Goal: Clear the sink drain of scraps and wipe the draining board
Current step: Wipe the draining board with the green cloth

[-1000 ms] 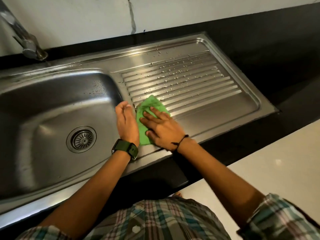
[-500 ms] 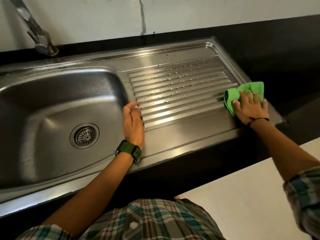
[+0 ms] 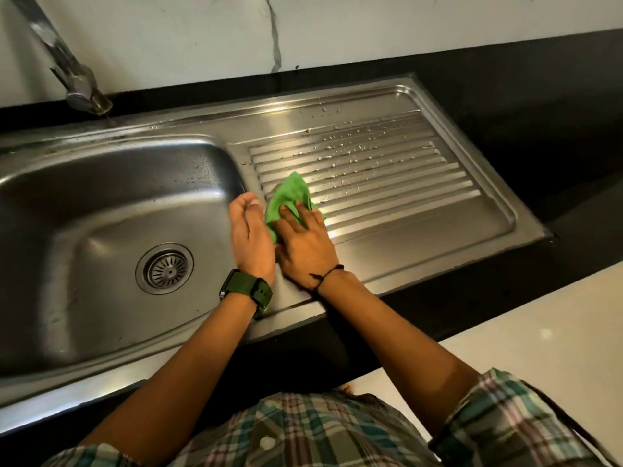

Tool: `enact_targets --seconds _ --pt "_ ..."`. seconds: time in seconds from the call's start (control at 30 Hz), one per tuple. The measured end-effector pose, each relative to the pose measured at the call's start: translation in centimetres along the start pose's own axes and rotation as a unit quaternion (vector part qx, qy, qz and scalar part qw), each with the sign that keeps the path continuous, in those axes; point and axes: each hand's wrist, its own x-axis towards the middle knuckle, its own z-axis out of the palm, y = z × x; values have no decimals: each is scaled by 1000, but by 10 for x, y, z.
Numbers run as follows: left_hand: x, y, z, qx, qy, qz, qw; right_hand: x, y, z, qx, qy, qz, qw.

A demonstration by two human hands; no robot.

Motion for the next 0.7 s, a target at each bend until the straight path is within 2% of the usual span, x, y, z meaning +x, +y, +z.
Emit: enact_targets --seconds 0.1,0.17,0.27,0.37,0.47,0.53,0.57,0.63,0.7 --pt "2 -3 0 15 -8 5 1000 -1 20 -6 -22 5 -42 999" --pt "1 -5 3 25 -22 -3 999 -6 43 -14 -20 27 -13 999" --pt "1 -10 7 24 -32 -20 999 -11 106 -34 -24 37 86 995" --pt "2 -12 10 23 -21 -32 999 -12 181 -59 -21 38 221 974" --pt "4 -12 12 2 -14 -39 999 -9 207 -75 18 55 304 951" --pt "4 -13 10 -40 -8 -51 998 -6 179 -66 50 63 288 954" --pt "5 -14 9 -64 -6 -52 997 -5 154 -57 72 53 253 963" --pt "7 -14 7 -126 4 -59 990 -5 95 -31 106 27 135 985" --pt "13 -15 3 -177 26 -81 981 0 42 -6 69 -9 27 997"
